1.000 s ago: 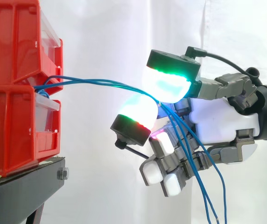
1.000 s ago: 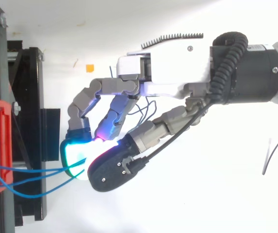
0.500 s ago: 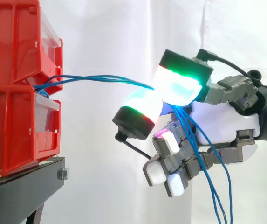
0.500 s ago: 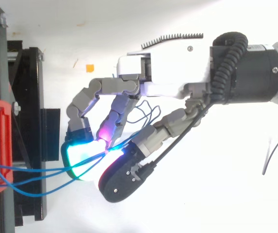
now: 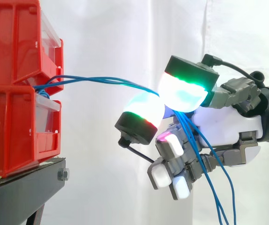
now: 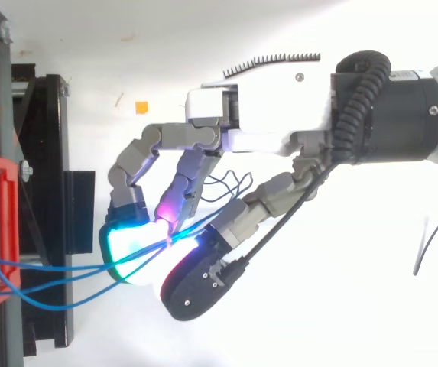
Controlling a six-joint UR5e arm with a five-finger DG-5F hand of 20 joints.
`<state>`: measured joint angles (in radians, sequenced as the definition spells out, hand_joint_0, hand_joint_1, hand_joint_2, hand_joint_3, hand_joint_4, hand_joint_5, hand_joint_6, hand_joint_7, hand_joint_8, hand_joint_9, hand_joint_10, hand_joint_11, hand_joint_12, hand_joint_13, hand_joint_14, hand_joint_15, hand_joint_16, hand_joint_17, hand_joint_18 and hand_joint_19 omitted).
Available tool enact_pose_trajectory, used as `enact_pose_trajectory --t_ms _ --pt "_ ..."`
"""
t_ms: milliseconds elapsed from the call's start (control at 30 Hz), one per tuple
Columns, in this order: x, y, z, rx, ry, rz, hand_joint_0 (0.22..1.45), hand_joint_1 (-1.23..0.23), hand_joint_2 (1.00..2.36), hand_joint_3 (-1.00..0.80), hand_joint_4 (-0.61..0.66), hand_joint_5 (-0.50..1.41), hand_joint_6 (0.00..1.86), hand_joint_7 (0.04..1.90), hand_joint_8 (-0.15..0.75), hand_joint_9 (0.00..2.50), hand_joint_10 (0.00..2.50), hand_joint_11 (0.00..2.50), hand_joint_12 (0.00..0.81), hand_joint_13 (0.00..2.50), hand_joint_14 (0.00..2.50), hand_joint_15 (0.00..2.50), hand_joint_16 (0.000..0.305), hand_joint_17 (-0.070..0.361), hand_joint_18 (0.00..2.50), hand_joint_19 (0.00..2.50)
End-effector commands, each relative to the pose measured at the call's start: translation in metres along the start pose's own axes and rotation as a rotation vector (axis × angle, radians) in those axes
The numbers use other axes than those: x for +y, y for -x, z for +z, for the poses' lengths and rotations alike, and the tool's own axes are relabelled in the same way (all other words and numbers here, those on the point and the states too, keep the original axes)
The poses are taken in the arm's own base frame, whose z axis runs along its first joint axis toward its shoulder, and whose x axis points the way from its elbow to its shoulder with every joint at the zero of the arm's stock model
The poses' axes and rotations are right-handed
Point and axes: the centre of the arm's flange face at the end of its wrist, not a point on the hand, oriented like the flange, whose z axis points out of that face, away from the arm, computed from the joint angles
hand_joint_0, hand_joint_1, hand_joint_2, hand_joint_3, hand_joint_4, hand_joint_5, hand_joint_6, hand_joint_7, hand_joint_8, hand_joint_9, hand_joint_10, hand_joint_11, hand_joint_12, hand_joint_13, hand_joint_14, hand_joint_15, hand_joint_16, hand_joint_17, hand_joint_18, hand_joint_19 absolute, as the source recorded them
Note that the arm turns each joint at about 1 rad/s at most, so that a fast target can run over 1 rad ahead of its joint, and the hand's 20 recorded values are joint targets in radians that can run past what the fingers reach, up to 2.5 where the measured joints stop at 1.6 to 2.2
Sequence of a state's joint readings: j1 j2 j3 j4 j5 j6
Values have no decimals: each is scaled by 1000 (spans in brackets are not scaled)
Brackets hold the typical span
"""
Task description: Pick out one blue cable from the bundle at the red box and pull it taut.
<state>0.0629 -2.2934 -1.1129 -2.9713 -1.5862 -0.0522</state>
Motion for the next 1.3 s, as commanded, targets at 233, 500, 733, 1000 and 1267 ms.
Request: enact_pose_trajectory --t_ms 233,500,733,1000,1267 --pt "-1 0 -1 1 -11 0 515 -740 1000 -500 112 -139 896 873 339 1101 17 573 387 923 13 352 52 117 951 421" --pt "-1 -2 -1 4 -13 0 548 -581 1000 -500 95 -117 872 958 337 1144 19 565 375 944 13 359 50 112 949 439" --pt "-1 -2 -1 2 -13 8 600 -582 1000 -500 59 -110 875 1000 332 1175 18 580 363 958 14 365 48 107 949 465" --pt "-1 -2 -1 2 -13 8 629 -706 1013 -355 47 -102 897 1053 342 1180 18 589 370 962 14 372 48 108 953 459" --pt "-1 -2 -1 4 -14 8 666 -860 1021 -253 36 -105 913 1105 346 1160 21 593 367 964 14 372 48 109 959 450"
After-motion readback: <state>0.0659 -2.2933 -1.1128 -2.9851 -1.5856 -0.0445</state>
